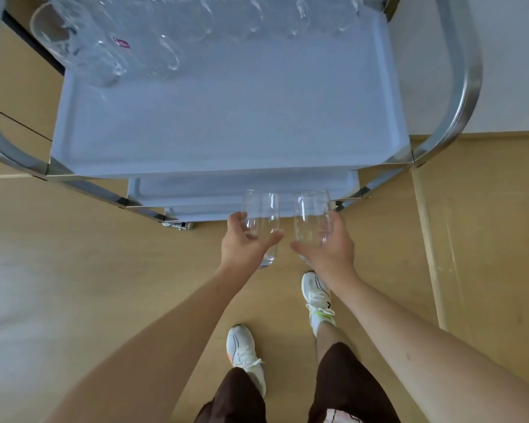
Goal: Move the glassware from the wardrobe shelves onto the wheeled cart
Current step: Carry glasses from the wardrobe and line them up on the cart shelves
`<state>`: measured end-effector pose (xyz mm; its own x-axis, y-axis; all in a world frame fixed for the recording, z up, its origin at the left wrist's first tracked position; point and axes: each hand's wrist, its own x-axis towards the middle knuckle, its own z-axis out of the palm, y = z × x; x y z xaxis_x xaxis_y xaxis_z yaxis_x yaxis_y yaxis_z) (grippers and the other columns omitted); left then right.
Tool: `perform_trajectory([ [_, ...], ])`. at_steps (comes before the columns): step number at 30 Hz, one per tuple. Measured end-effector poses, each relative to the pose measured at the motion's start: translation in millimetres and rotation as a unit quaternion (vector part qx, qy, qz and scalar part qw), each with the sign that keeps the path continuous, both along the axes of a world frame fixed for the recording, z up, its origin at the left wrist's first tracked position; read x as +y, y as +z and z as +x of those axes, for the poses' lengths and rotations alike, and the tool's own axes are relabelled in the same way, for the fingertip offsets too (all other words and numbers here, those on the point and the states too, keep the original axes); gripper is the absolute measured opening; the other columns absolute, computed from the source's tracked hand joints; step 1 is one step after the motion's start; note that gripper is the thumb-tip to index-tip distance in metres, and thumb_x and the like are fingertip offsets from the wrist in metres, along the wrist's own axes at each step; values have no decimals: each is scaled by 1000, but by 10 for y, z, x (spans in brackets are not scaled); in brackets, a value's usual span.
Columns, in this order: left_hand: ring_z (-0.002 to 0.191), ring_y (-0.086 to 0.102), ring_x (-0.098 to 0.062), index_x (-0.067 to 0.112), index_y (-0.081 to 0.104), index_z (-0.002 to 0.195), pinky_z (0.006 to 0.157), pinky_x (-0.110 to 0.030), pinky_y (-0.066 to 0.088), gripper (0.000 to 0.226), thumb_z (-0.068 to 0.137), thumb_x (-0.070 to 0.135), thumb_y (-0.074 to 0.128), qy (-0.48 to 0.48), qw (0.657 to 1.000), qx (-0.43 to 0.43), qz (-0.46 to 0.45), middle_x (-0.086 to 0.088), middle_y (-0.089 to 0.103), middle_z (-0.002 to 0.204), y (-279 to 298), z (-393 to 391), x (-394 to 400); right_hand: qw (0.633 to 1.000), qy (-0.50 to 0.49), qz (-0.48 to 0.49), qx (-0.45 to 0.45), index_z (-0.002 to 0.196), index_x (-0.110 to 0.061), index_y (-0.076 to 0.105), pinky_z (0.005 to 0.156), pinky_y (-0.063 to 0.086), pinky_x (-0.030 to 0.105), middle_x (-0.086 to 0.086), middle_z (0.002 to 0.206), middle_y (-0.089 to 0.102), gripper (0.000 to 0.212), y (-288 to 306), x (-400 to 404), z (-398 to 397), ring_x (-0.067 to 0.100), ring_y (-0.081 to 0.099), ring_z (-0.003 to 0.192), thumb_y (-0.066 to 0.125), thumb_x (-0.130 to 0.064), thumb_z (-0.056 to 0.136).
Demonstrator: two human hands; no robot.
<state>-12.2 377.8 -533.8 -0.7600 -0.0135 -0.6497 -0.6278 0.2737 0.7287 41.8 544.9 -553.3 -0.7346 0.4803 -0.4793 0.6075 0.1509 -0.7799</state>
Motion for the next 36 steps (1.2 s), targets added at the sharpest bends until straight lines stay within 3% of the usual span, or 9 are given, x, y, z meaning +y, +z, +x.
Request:
perform_trajectory([
  [3,105,62,-10,34,43,130,65,-44,64,90,54,47,90,17,999,1,28,-1,57,118,-228,-72,82,1000,3,4,11,151,-27,38,91,45,25,-3,124,58,109,-273,63,-106,15,57,113,98,-29,60],
  [10,108,66,-21,32,43,129,58,-37,61,86,58,41,90,25,994,59,84,3,55,123,-842,-382,290,997,-3,0,77,157,-28,29,94,54,38,-7,123,55,117,-974,286,-468,12,56,113,97,-30,61],
  [14,108,67,-30,27,43,132,68,-51,63,88,58,40,89,15,991,108,79,-1,55,124,-1114,-579,376,991,-20,-2,129,156,-30,30,67,57,20,-6,119,55,116,-1248,437,-741,12,57,111,97,-31,61],
  [18,111,65,-32,26,43,131,67,-55,63,87,58,37,89,1,982,166,93,-3,55,124,-1363,-806,505,981,-35,9,189,154,-27,35,46,42,3,-7,111,55,113,-1470,551,-1029,1,57,99,97,-30,61],
  [23,106,65,-28,26,44,130,57,-35,60,87,56,41,88,-11,964,248,99,-2,57,122,-1727,-1082,631,963,-23,64,259,150,-26,38,59,42,4,-6,112,59,109,-1784,719,-1350,12,60,104,96,-37,59],
  [26,106,66,-22,23,45,130,55,-21,54,86,59,41,89,-15,950,297,97,0,58,120,-1926,-1221,677,950,-16,74,303,148,-24,40,53,41,2,-2,112,58,106,-1966,777,-1511,15,59,104,97,-33,59],
  [28,108,65,-20,19,45,131,51,-14,51,82,66,35,92,-8,942,322,95,0,58,118,-2015,-1301,692,942,-10,88,322,146,-25,40,65,47,6,-6,109,56,105,-2033,780,-1595,14,59,102,97,-35,58],
  [31,109,64,-21,15,45,132,49,-13,50,76,73,29,91,0,935,340,95,-3,57,118,-2097,-1404,734,937,-7,106,333,145,-26,38,89,53,30,-7,110,55,106,-2123,776,-1684,12,59,102,96,-40,57],
  [36,105,65,-17,19,44,132,61,-22,57,79,71,32,91,12,925,366,103,0,57,120,-2165,-1507,791,934,-13,114,338,143,-25,37,91,53,35,-11,106,53,106,-2187,733,-1803,11,58,101,96,-40,56],
])
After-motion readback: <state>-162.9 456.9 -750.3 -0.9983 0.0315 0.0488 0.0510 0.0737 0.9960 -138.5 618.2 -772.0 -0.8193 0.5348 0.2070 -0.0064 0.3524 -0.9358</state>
